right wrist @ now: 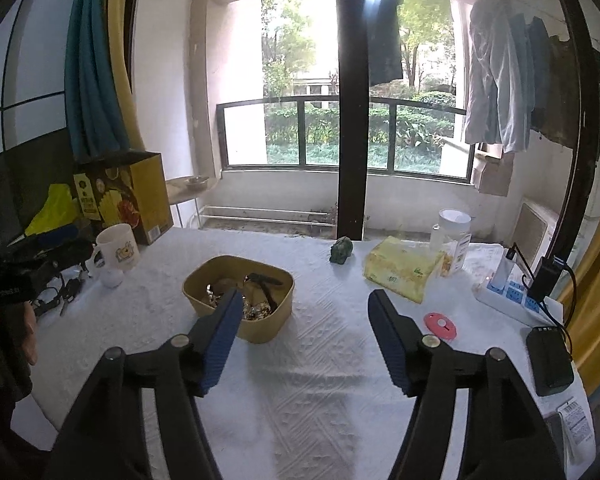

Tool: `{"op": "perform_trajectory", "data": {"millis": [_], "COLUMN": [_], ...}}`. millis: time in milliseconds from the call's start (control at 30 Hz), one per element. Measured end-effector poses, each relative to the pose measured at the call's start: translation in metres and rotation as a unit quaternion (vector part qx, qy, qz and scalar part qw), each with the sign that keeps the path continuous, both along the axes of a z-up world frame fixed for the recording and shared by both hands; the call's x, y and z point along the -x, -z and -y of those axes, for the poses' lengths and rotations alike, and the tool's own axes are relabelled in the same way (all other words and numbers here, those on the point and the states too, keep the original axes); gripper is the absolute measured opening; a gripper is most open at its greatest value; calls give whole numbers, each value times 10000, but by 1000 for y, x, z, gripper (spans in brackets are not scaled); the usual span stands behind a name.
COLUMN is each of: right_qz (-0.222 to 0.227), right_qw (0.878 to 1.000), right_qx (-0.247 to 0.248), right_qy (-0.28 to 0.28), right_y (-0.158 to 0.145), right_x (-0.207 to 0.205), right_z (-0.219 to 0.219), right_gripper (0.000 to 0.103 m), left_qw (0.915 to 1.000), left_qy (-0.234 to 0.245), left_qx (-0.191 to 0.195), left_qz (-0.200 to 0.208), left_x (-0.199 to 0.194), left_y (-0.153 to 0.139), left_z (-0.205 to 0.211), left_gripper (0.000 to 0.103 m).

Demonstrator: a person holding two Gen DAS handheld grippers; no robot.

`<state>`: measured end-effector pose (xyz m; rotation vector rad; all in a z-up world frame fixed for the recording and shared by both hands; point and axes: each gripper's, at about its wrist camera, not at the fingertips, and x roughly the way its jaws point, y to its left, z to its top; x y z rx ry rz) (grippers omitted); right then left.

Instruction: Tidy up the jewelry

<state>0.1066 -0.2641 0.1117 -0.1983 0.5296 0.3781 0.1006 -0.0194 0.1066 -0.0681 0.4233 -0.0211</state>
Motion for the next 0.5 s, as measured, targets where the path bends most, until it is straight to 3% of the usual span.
{"op": "perform_trajectory", "data": {"millis": [500], "right_qz": [10], "right_qw": [10000], "right_qx": [-41], "right_qy": [-17], "right_y": [-1], "right_x": [-3], "right_z": [-1], "right_gripper": [63], "left_qw": [9999], "left_qy": [0], "left_qx": [-52], "left_qz": [-90], "left_x": [4], "left_y": [5], "left_z": [3], "left_gripper": [98]}}
